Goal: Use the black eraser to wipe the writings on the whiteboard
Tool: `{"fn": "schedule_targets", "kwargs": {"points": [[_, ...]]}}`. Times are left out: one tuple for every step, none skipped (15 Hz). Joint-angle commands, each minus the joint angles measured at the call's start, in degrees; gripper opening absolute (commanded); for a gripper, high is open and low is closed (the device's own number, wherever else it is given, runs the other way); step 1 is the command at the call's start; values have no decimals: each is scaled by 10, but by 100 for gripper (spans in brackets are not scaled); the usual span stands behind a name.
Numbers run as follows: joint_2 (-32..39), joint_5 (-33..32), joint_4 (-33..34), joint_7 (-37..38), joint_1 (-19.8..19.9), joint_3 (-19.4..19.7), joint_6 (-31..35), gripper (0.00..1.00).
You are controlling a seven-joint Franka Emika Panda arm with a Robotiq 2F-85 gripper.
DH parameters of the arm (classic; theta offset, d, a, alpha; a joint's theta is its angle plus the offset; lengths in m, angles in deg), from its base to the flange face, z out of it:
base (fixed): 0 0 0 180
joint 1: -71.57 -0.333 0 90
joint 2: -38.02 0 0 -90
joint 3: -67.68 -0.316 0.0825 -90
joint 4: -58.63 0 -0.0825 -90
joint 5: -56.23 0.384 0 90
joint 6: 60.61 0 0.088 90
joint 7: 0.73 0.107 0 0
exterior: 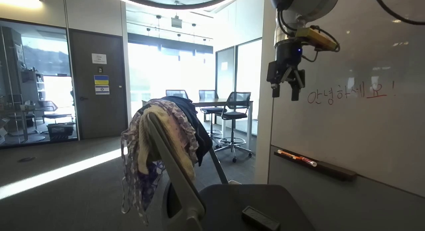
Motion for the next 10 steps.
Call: {"fn": "schedule_targets", "kwargs": {"points": [[56, 16, 20, -24, -4, -13, 35, 100], [68, 15, 18, -24, -4, -17, 43, 100], [80, 10, 14, -20, -5, -22, 48, 100], [90, 10, 10, -22, -5, -26, 56, 100], [101, 15, 5, -24, -6, -31, 69, 100], [113, 17, 5, -25, -7, -35, 76, 100], [126, 16, 0, -14, -9, -41, 99, 100], [136, 18, -2, -12, -9, -45, 114, 100], [144, 22, -11, -12, -10, -49, 137, 100], [152, 27, -16, -14, -9, -53, 154, 100]]}}
